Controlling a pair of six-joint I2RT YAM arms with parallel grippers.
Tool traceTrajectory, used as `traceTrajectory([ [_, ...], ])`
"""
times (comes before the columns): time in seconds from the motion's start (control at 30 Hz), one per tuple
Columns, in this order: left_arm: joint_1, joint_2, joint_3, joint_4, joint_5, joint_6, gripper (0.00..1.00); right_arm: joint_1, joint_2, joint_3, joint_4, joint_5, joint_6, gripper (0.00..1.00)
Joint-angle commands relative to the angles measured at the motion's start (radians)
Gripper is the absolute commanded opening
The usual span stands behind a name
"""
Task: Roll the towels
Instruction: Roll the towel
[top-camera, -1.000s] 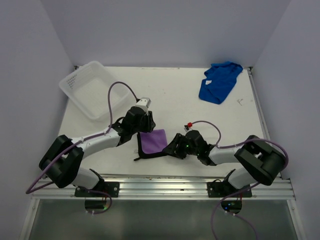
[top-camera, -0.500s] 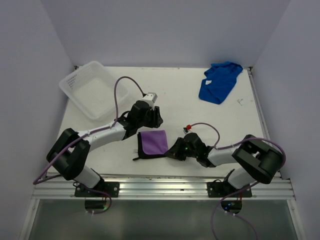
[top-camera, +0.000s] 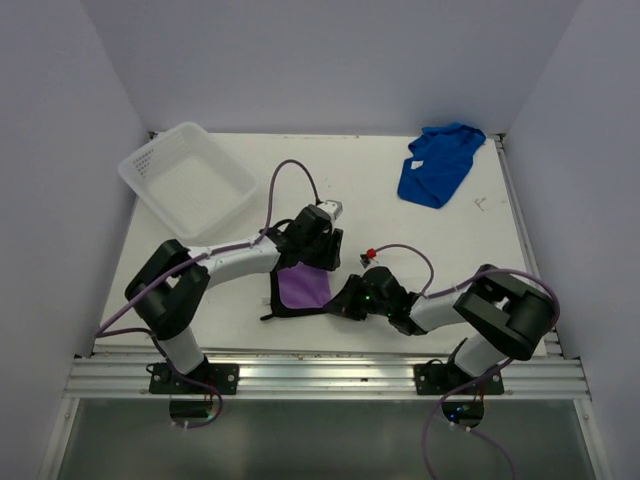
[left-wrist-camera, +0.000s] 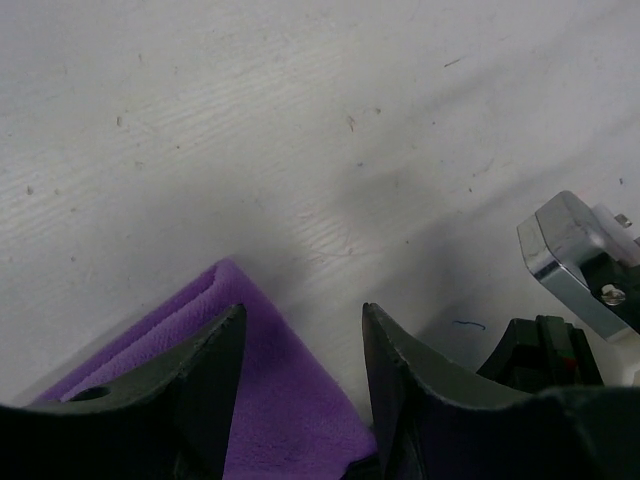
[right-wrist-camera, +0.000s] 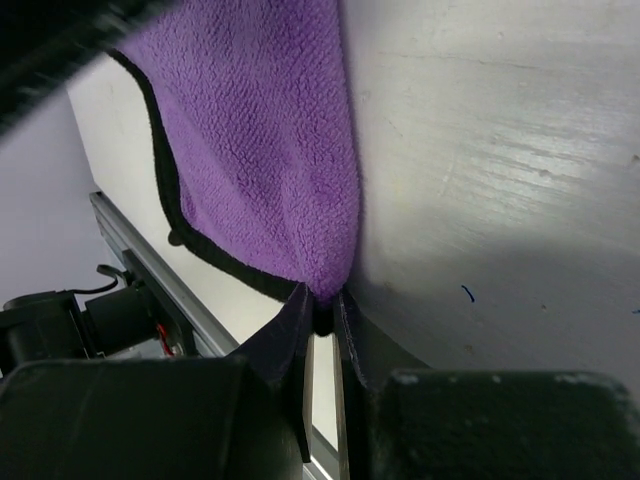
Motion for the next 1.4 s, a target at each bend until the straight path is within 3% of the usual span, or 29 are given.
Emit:
traceTrajectory([
  [0.0, -0.017, 0.029, 0.057, -0.102, -0.073, -0.002, 0.54, 0.005, 0.049, -0.004, 0.02, 0.041, -0.014, 0.02],
  [0.77, -0.063, 0.189, 0.154, -0.25, -0.328, -0.032, 0.54, 0.029, 0.13, -0.016, 0.158, 0.024, -0.022, 0.0],
  [0.93, -0.073, 0.211, 0.159, -0.279, -0.361, -0.052, 0.44, 0.074, 0.097, -0.018, 0.128, 0.08, -0.042, 0.0],
  [1.0, -0.073, 0.217, 0.159, -0.289, -0.387, -0.066, 0.36, 0.086, 0.081, -0.013, 0.109, 0.102, -0.057, 0.0],
  [1.03, -0.073, 0.221, 0.157, -0.296, -0.394, -0.071, 0.28, 0.091, 0.069, -0.012, 0.086, 0.11, -0.069, 0.0],
  [1.13, -0.073, 0.229, 0.151, -0.293, -0.4, -0.092, 0.18, 0.111, 0.045, 0.004, 0.029, 0.136, -0.098, 0.0],
  [1.37, -0.073, 0.2, 0.128, -0.242, -0.4, -0.147, 0.04, 0.152, 0.0, 0.057, -0.109, 0.208, -0.161, 0.0],
])
